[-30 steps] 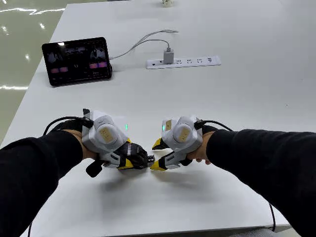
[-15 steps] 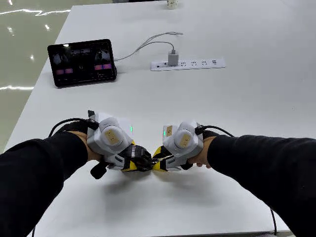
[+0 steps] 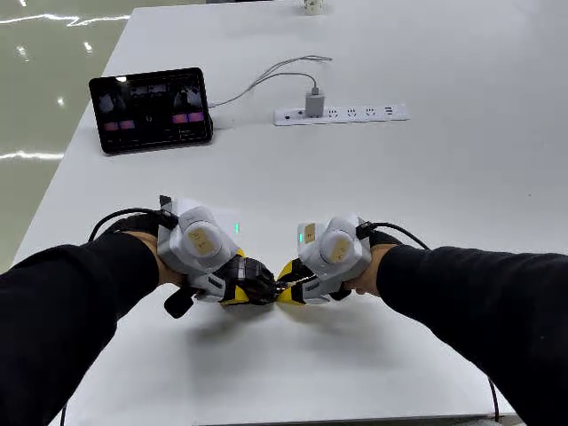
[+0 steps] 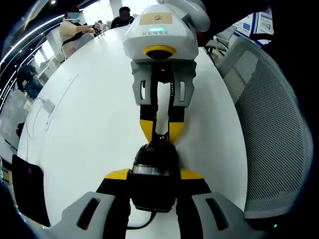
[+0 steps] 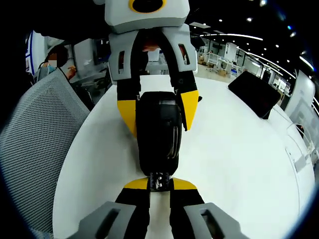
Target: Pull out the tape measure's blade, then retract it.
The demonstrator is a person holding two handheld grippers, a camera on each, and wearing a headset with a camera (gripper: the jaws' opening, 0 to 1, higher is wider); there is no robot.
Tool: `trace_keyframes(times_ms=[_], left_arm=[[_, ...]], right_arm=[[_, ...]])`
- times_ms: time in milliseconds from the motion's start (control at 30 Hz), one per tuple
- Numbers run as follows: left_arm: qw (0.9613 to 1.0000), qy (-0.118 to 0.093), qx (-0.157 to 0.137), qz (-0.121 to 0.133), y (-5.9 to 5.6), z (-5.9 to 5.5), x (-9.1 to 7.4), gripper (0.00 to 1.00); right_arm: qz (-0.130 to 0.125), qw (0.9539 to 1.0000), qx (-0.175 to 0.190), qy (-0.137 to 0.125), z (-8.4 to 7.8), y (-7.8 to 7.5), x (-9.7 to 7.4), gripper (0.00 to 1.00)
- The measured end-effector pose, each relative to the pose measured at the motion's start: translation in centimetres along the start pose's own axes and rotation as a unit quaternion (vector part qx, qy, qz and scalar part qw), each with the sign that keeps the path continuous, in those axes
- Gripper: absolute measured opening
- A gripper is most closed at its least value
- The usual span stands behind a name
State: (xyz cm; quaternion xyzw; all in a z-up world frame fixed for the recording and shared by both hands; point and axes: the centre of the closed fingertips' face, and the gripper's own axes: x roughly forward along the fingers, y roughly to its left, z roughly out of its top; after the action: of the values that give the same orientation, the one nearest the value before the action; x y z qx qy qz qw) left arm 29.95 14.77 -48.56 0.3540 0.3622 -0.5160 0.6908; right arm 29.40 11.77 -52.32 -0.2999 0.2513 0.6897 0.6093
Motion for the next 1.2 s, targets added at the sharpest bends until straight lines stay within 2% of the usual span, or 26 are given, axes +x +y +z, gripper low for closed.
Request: trace_keyframes(times_ms=[100,167,567,1200], left_arm=[[1.0000,0.004,0.004,-0.001,0.0,0.0,0.0,0.29],[1.0000,0.001,-0.003,-0.001,0.0,0.0,0.0,0.29],[1.0000,0.000,-0.002,0.001,0.0,0.0,0.0,0.29],[1.0000,0.000,-0.003,0.002,0.1,0.0,0.0,0.29]], right_arm=[[0.001,1.0000,0.004,0.001,-0.1,0.0,-0.1,0.11],[0.001,1.0000,0.008,0.001,-0.1,0.0,-0.1,0.11],[0.004,0.9998,0.019,0.010,-0.9,0.0,-0.7,0.11],[0.002,0.9997,0.015,0.020,-1.9,-0.1,-1.5,0.11]])
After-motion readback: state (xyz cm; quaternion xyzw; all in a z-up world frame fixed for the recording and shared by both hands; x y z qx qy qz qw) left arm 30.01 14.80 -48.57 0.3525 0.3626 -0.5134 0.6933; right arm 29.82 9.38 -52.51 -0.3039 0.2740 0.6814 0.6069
